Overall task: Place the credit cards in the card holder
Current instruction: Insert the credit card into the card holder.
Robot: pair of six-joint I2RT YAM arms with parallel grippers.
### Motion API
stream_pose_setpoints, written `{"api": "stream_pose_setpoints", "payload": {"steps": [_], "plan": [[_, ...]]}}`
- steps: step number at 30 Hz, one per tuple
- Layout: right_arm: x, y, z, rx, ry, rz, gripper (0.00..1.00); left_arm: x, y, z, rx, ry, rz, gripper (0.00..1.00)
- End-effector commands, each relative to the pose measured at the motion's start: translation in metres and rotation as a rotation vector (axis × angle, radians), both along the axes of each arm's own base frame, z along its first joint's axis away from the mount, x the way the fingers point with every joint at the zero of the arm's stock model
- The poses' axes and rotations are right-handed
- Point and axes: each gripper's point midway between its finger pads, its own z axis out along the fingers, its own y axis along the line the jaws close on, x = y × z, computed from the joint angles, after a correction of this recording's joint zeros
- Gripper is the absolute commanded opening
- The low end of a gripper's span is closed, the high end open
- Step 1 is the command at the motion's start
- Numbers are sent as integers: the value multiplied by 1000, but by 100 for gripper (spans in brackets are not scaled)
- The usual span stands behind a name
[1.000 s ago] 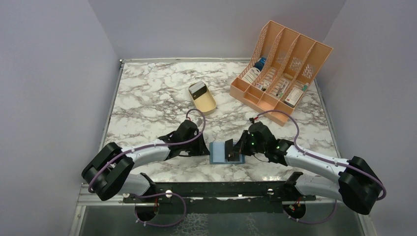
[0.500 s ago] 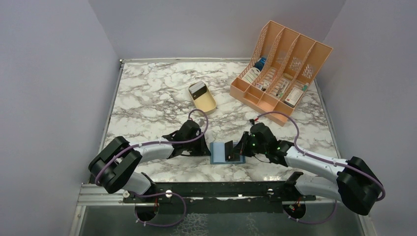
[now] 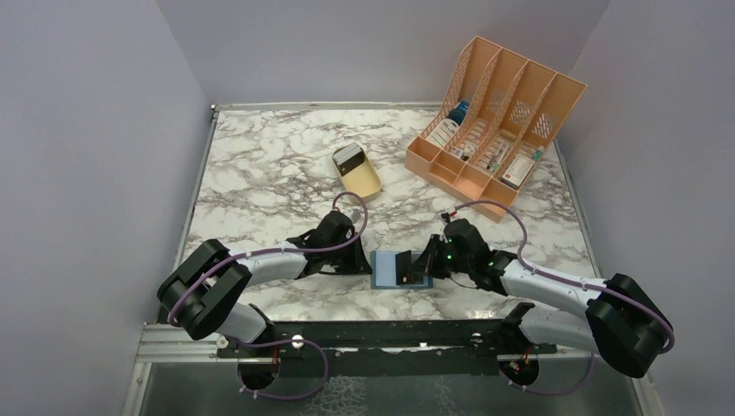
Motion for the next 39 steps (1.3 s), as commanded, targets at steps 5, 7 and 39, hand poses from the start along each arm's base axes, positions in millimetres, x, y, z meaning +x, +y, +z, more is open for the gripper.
{"api": "stream_pose_setpoints", "payload": {"steps": [5, 7, 39], "plan": [[-1, 5, 0, 62, -6, 27, 1, -5, 7, -12, 51, 28, -1, 12], [0, 4, -1, 62, -9, 24, 1, -5, 7, -12, 51, 29, -1, 12], [-2, -9, -21, -44, 50, 61, 18, -10, 7, -15, 39, 41, 13, 12]]}}
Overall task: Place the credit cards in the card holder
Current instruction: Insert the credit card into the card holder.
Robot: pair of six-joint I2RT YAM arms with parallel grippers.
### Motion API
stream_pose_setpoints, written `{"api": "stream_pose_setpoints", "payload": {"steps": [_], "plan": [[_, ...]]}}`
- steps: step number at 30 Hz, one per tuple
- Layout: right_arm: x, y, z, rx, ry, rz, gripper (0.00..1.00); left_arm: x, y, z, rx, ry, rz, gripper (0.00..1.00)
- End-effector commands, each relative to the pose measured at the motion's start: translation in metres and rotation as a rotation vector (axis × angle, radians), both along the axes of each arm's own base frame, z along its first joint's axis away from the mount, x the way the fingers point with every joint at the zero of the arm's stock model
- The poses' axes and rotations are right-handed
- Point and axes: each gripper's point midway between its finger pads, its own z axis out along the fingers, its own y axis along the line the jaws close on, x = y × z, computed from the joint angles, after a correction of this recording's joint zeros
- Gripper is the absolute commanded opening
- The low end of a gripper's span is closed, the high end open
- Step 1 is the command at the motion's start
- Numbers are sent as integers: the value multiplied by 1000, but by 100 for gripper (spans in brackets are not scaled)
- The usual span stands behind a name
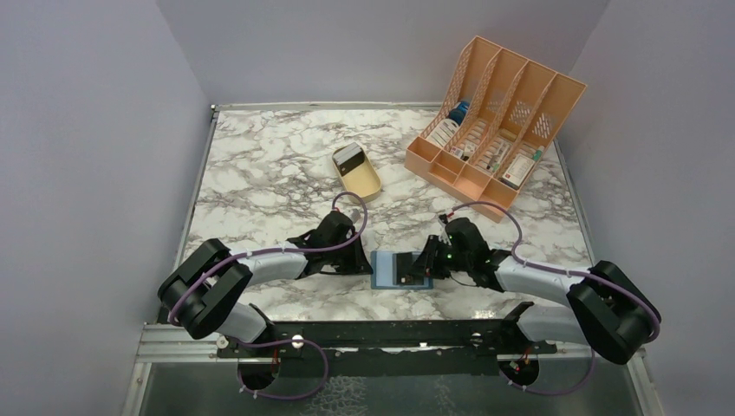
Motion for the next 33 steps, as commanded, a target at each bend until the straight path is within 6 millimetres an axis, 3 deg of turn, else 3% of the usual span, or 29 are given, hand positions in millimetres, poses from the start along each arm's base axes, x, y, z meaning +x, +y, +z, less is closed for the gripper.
{"api": "stream_pose_setpoints", "payload": {"steps": [1, 11, 33], "plan": [[-1, -12, -2, -107, 17, 6, 20, -10, 9, -16, 48, 28, -2, 12], [-1, -13, 2, -134, 24, 27, 40, -11, 8, -19, 48, 34, -6, 12], [8, 22, 11, -11, -37, 142, 40, -11, 3, -17, 30, 32, -13, 13]]}}
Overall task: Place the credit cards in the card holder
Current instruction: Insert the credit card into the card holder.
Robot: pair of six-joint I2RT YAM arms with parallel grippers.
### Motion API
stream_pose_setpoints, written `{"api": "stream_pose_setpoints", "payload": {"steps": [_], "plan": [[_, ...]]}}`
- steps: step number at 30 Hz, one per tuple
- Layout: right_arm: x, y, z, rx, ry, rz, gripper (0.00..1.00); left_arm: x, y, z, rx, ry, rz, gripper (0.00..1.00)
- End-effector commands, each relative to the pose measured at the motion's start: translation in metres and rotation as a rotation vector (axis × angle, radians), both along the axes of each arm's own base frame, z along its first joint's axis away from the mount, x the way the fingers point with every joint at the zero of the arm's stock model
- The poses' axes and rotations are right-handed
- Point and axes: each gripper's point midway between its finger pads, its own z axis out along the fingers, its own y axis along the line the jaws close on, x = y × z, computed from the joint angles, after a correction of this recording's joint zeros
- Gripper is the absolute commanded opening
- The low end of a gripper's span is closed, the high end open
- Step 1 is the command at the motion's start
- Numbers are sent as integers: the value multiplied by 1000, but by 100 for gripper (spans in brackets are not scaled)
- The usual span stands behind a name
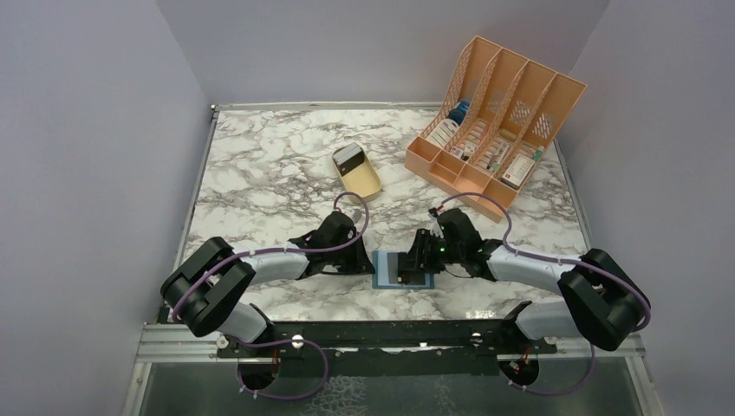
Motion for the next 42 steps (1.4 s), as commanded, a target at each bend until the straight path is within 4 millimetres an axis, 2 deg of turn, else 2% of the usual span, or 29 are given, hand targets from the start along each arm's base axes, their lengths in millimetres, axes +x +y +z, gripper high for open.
{"api": "stream_pose_setpoints", "payload": {"steps": [1, 13, 21, 29, 33, 38, 42], "plan": [[1, 13, 6, 43, -35, 61, 40, -11, 8, -17, 46, 36, -11, 13], [-3, 30, 4, 86, -6, 95, 40, -12, 5, -15, 39, 36, -13, 13], [-3, 30, 3, 85, -26, 112, 29, -7, 7, -9, 55, 9, -3, 13], [-6, 34, 5, 97, -19, 154, 25, 0, 12, 2, 79, -26, 23, 13], [-3, 25, 17, 54, -49, 118, 31, 4, 12, 15, 59, -58, 41, 22], [-2, 10, 22, -7, -63, 73, 36, 6, -1, 38, -59, -97, 39, 31], [0, -5, 23, -65, -88, 21, 39, 6, -13, 48, -125, -111, 9, 38]]}}
